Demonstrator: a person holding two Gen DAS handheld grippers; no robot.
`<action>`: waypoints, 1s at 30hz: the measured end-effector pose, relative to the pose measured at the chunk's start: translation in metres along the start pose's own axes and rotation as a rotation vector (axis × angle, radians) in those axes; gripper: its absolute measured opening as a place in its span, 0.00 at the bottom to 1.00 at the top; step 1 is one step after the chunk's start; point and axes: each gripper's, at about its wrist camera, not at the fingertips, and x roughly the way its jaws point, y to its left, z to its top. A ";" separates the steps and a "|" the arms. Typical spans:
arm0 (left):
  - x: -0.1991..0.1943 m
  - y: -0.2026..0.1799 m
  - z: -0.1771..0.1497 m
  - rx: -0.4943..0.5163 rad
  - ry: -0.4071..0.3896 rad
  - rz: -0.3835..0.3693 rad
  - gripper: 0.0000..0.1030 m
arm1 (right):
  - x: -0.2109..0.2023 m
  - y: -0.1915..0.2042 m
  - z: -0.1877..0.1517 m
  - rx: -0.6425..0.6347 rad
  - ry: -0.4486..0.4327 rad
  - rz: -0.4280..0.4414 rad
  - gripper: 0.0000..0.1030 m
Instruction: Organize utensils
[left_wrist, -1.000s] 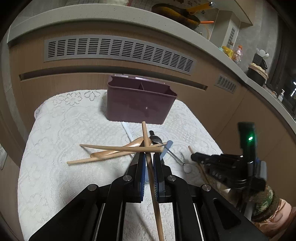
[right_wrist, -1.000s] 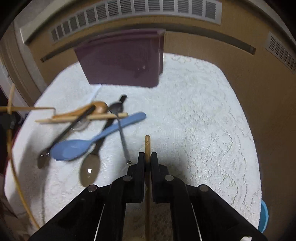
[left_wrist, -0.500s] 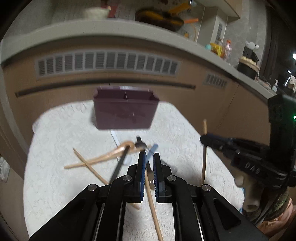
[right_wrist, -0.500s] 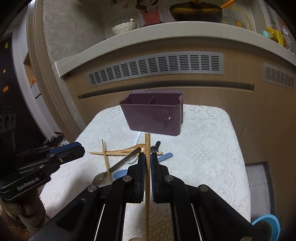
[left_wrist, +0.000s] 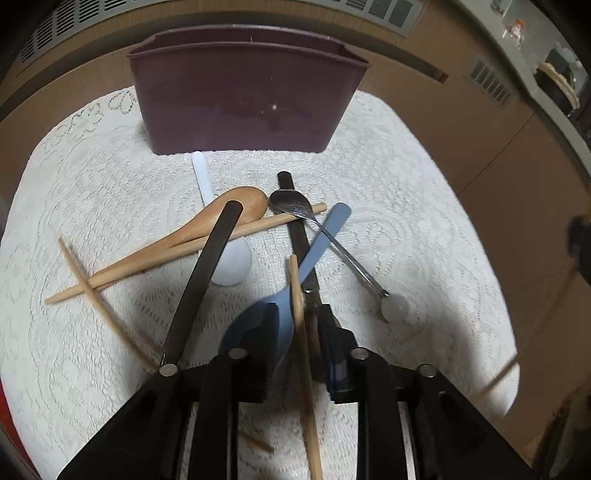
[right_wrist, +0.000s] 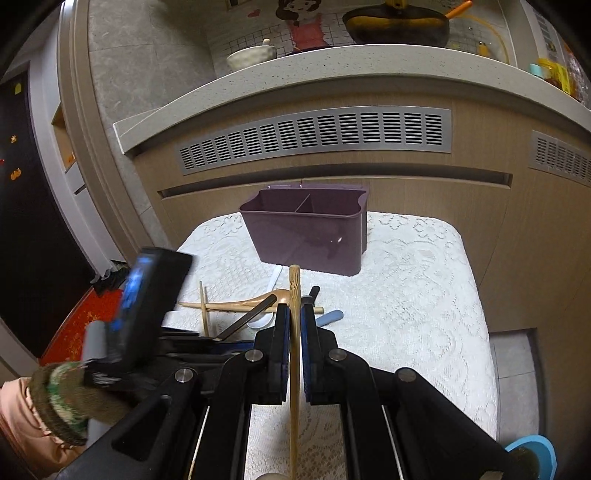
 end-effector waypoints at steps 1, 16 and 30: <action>0.004 -0.002 0.001 0.009 0.010 0.014 0.24 | 0.001 0.000 0.001 -0.003 0.000 0.004 0.06; -0.053 -0.006 -0.021 0.045 -0.223 -0.044 0.06 | -0.006 0.004 -0.002 -0.016 -0.009 0.011 0.06; -0.203 -0.008 0.000 0.118 -0.643 -0.021 0.05 | -0.044 0.019 0.026 -0.040 -0.127 0.031 0.06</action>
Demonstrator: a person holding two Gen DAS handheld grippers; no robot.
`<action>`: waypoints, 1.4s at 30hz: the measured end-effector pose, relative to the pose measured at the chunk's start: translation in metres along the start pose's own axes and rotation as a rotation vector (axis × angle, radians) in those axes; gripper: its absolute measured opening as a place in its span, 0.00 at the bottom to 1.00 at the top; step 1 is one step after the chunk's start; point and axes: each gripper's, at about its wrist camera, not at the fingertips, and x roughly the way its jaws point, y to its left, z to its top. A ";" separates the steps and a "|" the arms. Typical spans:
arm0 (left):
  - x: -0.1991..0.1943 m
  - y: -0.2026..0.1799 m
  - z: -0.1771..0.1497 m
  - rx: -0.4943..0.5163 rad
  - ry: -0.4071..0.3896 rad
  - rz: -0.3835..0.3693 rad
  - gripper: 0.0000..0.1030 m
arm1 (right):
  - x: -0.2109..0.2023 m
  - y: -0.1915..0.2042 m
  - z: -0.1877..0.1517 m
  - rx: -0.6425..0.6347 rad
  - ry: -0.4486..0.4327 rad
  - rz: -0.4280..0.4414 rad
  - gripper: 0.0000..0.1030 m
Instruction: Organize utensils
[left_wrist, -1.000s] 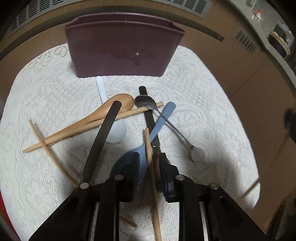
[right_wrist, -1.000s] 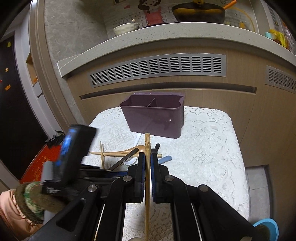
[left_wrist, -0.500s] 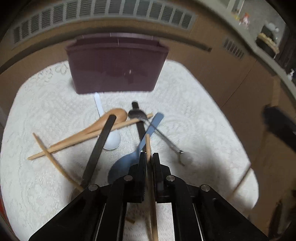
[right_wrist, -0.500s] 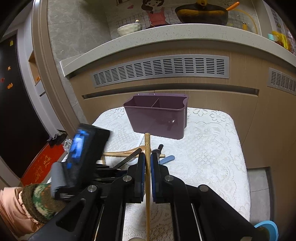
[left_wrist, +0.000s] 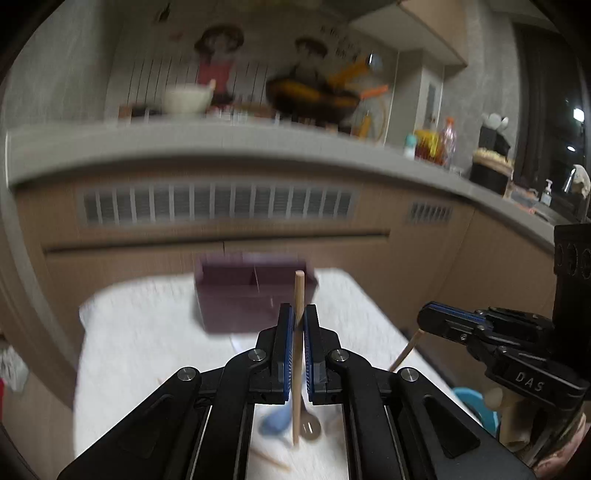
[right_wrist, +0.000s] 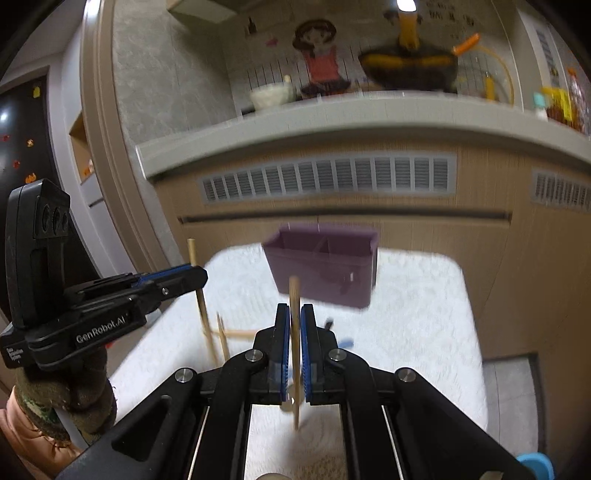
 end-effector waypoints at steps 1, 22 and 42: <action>-0.001 0.001 0.013 0.016 -0.026 0.008 0.05 | -0.004 0.002 0.014 -0.020 -0.028 0.000 0.06; 0.063 0.049 0.112 -0.010 -0.183 0.029 0.06 | 0.062 -0.027 0.139 -0.122 -0.095 -0.075 0.07; 0.074 0.116 -0.061 -0.139 0.167 0.139 0.09 | 0.221 -0.022 -0.049 -0.159 0.498 -0.045 0.34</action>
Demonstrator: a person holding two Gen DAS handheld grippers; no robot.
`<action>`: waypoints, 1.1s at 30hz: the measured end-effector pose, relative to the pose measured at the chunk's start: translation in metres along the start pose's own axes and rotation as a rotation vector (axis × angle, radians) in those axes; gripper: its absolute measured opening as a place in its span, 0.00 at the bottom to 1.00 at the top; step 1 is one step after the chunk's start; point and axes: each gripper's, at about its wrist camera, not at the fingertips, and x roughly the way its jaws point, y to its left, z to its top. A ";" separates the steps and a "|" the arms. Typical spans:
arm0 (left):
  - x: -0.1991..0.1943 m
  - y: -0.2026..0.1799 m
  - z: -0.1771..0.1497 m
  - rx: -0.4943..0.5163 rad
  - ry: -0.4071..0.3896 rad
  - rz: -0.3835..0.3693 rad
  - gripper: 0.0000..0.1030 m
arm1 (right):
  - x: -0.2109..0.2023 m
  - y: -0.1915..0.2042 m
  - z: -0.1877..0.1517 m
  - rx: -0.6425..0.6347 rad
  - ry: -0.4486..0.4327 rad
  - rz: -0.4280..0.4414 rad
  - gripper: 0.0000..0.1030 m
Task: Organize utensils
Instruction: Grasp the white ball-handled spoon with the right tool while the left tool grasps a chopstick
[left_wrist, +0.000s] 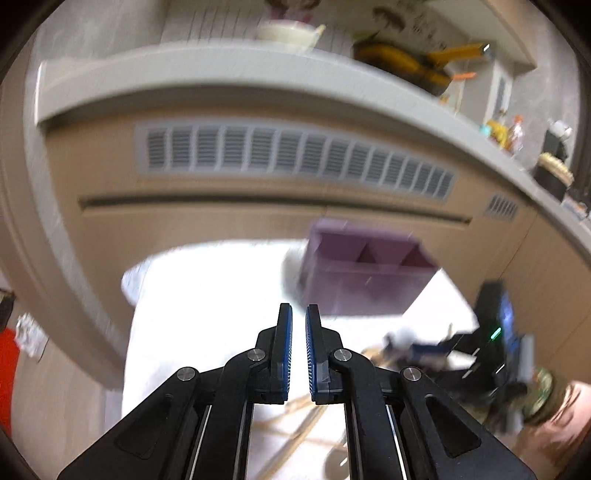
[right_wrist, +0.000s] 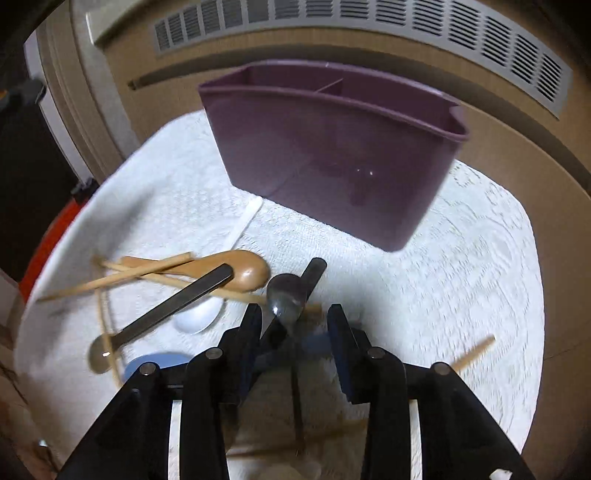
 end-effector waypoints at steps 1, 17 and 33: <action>0.002 0.005 -0.007 -0.003 0.027 0.000 0.14 | 0.001 0.001 -0.001 -0.004 0.004 -0.002 0.34; 0.026 -0.012 -0.069 -0.026 0.114 -0.050 0.67 | -0.047 -0.017 -0.084 0.163 -0.004 0.028 0.38; 0.033 -0.047 -0.100 0.195 0.167 -0.187 0.75 | -0.107 0.000 -0.027 0.037 -0.226 -0.050 0.20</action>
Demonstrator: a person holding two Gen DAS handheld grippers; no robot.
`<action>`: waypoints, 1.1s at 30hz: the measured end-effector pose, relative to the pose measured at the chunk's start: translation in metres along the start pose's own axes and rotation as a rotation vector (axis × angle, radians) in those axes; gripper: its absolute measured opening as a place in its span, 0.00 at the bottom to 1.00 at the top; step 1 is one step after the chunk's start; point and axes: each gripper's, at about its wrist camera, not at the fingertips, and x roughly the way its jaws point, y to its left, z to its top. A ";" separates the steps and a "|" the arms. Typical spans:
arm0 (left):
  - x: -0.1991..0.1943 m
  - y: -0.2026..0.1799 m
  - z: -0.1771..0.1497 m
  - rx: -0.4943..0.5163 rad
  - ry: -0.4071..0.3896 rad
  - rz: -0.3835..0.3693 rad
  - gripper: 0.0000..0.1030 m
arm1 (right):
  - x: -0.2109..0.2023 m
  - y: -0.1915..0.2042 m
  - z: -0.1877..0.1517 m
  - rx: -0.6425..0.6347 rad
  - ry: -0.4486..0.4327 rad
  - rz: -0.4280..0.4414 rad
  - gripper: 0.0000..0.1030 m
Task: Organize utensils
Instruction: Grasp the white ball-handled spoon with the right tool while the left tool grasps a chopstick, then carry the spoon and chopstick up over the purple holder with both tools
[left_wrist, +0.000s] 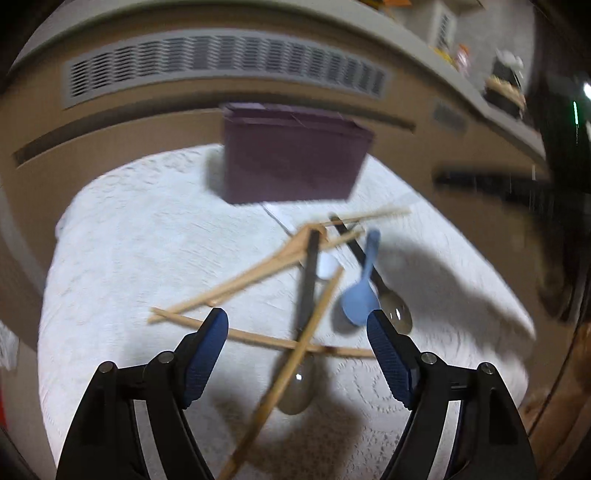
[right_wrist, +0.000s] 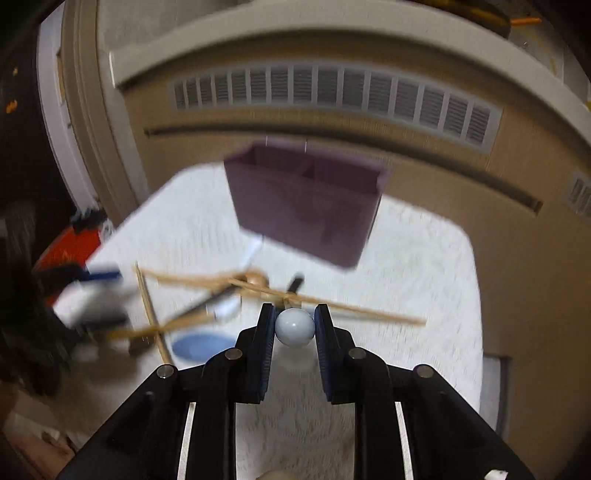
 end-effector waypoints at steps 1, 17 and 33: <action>0.004 -0.005 -0.001 0.022 0.010 0.010 0.74 | -0.001 -0.002 0.005 0.012 -0.019 0.001 0.20; 0.055 -0.001 0.022 -0.006 0.155 0.038 0.13 | 0.006 -0.008 0.018 0.084 -0.049 0.042 0.20; -0.047 -0.009 0.050 -0.129 -0.115 -0.028 0.11 | -0.048 -0.010 0.017 0.092 -0.157 0.033 0.20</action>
